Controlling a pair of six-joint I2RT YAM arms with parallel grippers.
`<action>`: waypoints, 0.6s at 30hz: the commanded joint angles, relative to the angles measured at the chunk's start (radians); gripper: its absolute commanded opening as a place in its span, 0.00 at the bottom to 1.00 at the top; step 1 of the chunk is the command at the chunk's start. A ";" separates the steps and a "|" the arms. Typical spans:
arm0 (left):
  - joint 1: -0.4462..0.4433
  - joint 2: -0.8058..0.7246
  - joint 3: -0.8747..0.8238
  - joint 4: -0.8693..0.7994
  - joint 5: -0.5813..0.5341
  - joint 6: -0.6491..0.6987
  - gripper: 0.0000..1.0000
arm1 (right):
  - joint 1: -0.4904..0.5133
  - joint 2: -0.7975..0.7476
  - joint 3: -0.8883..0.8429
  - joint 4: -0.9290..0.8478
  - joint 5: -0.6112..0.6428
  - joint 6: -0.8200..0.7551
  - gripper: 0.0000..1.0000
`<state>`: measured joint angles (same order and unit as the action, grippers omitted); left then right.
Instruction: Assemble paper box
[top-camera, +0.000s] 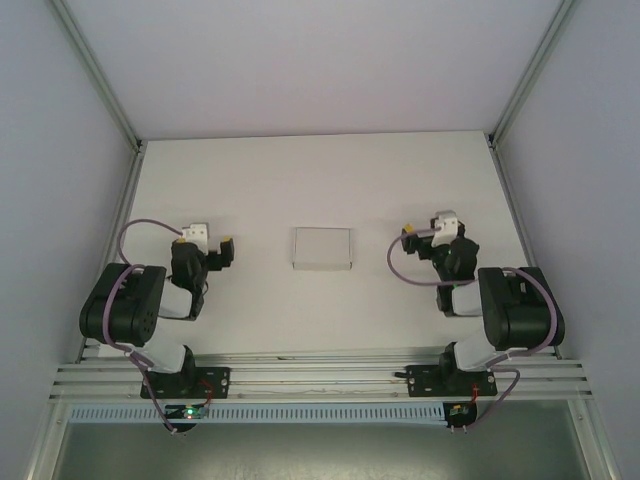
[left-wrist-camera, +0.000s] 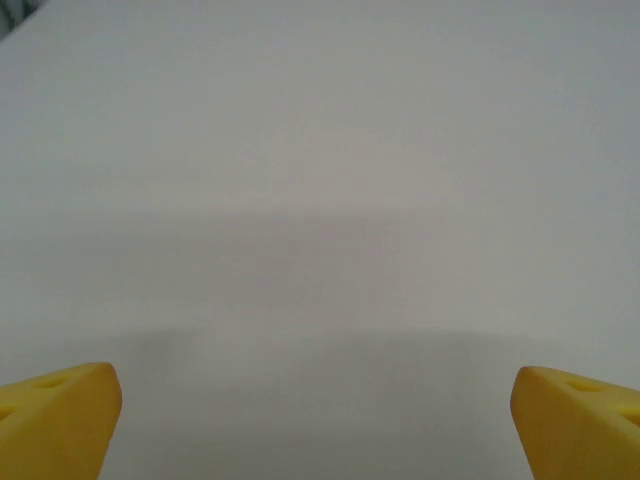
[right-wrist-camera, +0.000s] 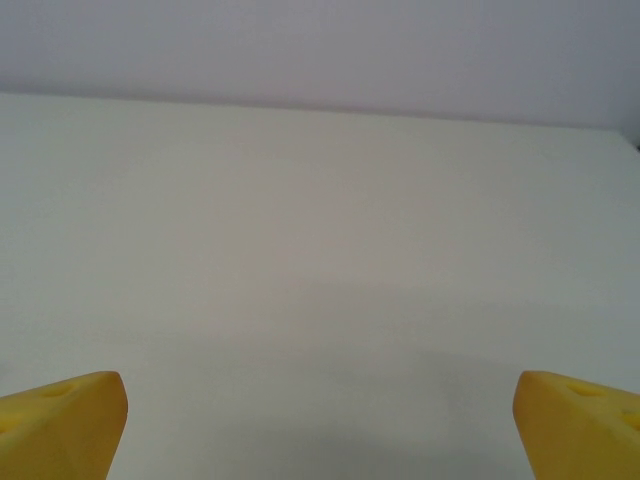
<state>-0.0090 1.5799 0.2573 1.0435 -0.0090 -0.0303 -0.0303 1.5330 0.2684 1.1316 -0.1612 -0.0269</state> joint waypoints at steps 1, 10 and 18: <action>0.014 -0.029 0.134 -0.174 -0.099 -0.039 1.00 | 0.000 0.018 0.034 0.016 0.051 0.055 0.98; 0.011 -0.022 0.128 -0.148 -0.086 -0.025 1.00 | 0.032 -0.017 0.055 -0.089 0.161 0.031 0.98; 0.011 -0.018 0.126 -0.138 -0.087 -0.025 1.00 | 0.032 -0.015 0.058 -0.094 0.165 0.032 0.98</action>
<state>-0.0063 1.5707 0.3859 0.9180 -0.0761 -0.0456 -0.0086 1.5314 0.3161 1.0344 -0.0151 -0.0044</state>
